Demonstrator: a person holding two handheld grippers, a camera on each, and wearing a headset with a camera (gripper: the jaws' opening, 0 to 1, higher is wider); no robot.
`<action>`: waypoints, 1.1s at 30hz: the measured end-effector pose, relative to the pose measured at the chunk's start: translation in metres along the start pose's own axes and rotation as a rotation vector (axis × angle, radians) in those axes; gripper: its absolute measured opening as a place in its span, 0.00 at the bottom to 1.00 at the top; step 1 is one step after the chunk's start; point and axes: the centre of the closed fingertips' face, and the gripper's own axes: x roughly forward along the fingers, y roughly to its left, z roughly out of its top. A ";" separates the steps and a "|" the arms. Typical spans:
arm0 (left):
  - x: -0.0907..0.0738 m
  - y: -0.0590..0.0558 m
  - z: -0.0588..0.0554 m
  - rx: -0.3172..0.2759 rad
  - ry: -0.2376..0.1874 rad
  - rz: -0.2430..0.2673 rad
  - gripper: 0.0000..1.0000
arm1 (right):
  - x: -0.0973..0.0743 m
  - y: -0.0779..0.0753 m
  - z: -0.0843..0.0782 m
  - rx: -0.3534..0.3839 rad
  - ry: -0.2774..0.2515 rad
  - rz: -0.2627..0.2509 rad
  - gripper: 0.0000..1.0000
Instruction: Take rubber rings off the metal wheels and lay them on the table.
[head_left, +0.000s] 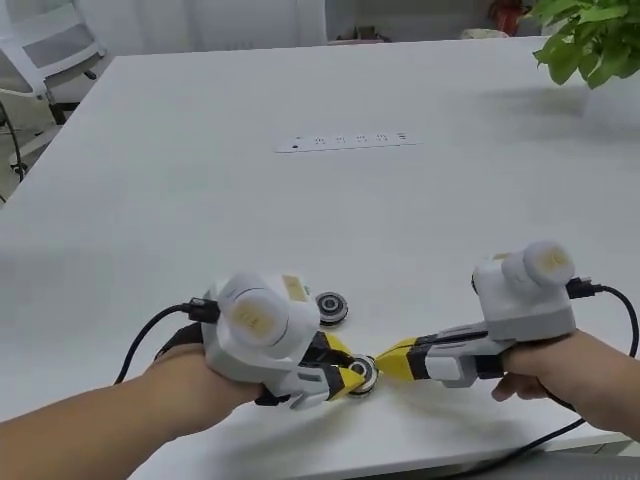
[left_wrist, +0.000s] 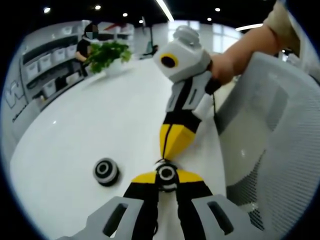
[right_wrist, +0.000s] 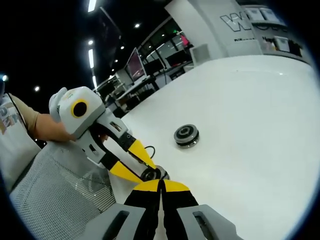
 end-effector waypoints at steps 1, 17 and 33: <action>0.000 0.000 0.000 0.000 0.001 0.001 0.12 | 0.000 0.001 0.001 -0.001 0.000 0.001 0.00; 0.000 0.001 0.000 0.000 0.005 0.005 0.12 | 0.003 0.010 0.003 -0.020 0.003 0.037 0.00; 0.000 0.000 0.000 -0.003 0.000 0.003 0.12 | 0.005 0.024 0.008 -0.063 -0.011 0.096 0.00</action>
